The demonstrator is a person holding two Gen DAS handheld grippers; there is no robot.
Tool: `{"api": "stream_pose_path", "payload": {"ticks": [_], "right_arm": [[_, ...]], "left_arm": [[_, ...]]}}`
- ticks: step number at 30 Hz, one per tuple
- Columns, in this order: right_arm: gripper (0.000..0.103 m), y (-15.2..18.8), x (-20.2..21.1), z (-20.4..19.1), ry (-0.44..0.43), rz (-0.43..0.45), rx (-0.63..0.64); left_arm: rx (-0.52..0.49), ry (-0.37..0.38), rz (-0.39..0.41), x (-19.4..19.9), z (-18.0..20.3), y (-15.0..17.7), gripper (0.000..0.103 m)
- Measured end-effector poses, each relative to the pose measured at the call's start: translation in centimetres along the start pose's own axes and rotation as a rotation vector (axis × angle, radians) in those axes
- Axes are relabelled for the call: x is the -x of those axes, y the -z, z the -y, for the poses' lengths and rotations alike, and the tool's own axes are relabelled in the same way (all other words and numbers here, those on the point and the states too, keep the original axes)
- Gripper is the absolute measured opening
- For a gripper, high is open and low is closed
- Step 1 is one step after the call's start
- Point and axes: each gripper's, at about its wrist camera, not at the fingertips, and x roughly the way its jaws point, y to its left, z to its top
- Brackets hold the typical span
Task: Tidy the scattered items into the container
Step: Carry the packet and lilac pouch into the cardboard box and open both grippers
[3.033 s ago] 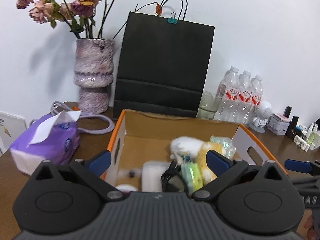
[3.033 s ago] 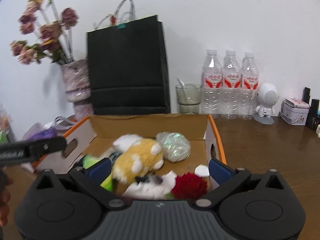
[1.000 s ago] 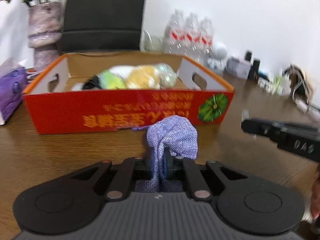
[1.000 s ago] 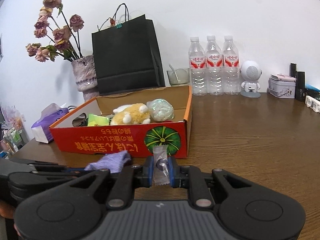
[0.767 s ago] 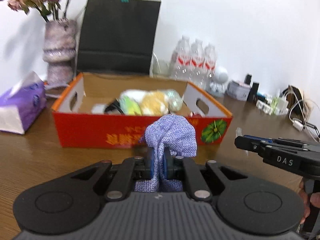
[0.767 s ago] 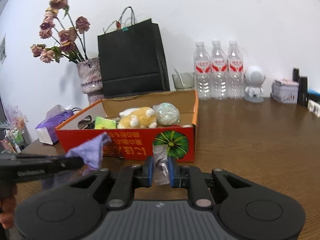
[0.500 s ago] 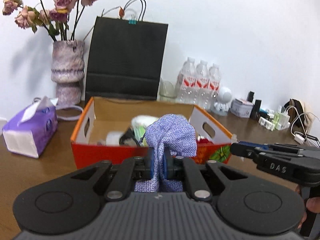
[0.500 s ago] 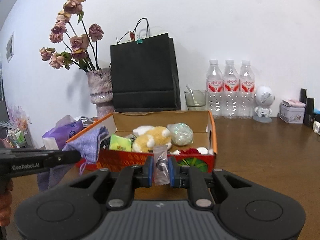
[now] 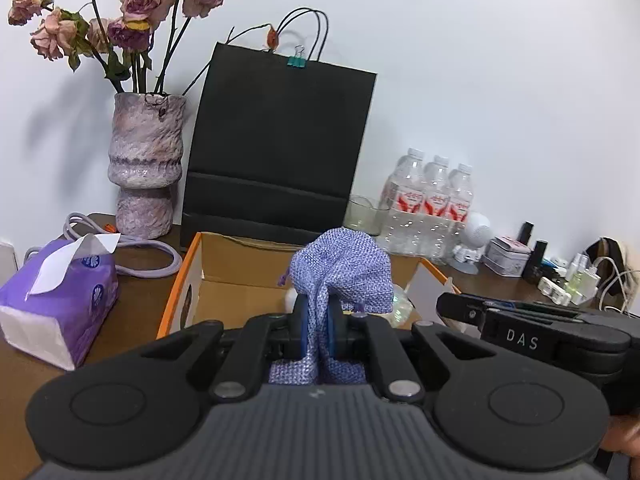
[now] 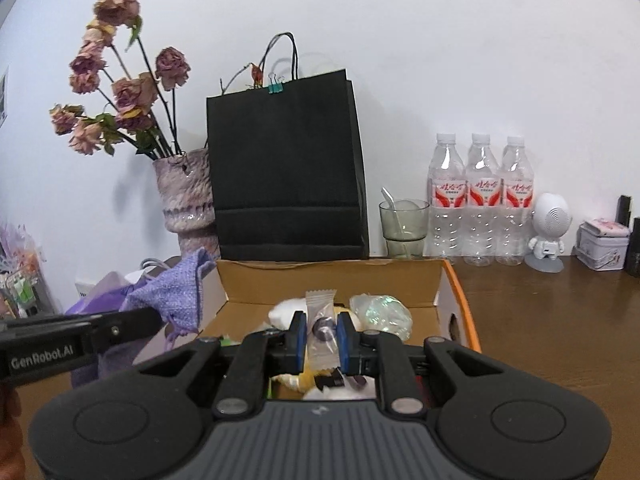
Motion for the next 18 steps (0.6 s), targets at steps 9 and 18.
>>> {"api": "stream_pose_path", "payload": {"ticks": [9, 18], "right_arm": [[0.015, 0.1, -4.5, 0.5, 0.017, -0.063, 0.0], [0.033, 0.1, -6.1, 1.2, 0.024, -0.087, 0.002]], "left_arm": [[0.023, -0.025, -0.028, -4.0, -1.5, -0.7, 0.009], [-0.025, -0.094, -0.071, -5.4, -1.2, -0.5, 0.082]]}}
